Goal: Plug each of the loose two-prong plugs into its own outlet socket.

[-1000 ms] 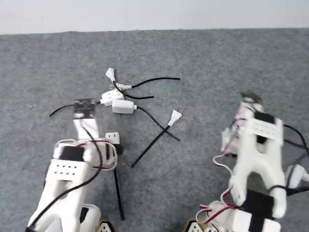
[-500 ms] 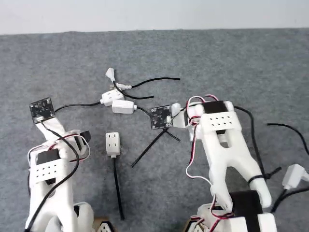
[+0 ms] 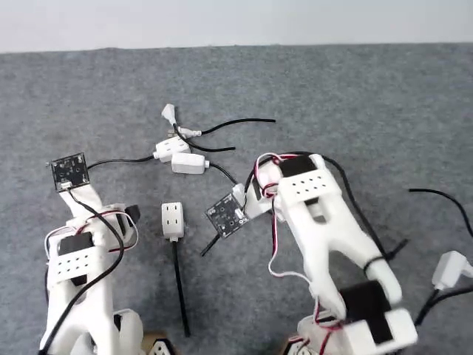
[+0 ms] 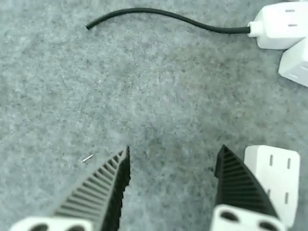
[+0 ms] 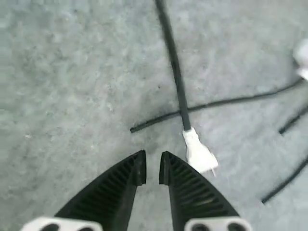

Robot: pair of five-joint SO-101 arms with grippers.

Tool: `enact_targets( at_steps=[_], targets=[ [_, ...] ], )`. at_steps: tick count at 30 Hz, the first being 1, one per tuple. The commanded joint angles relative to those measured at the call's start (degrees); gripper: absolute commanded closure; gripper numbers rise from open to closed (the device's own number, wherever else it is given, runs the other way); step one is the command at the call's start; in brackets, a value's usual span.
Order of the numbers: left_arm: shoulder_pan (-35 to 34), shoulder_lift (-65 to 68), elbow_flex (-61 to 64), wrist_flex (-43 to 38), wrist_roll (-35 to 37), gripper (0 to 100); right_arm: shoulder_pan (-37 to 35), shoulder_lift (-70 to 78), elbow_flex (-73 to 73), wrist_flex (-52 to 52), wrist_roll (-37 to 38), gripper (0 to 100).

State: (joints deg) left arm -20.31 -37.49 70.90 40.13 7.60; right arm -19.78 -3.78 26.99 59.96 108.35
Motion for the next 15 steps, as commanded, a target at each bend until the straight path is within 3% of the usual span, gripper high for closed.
enact_targets(
  at_steps=[1, 9, 15],
  targets=[
    [0.4, -0.2, -0.5, -1.8, -0.8, 73, -0.7, 3.9, -3.5, -4.5, 1.8, 91.9],
    [1.5, -0.1, 0.4, -1.8, -1.0, 73, -1.3, 10.9, -9.1, -6.4, 1.7, 92.0],
    [1.8, -0.4, 0.7, -1.8, -1.4, 73, -1.5, 11.6, -14.7, 0.3, 1.7, 92.0]
  ],
)
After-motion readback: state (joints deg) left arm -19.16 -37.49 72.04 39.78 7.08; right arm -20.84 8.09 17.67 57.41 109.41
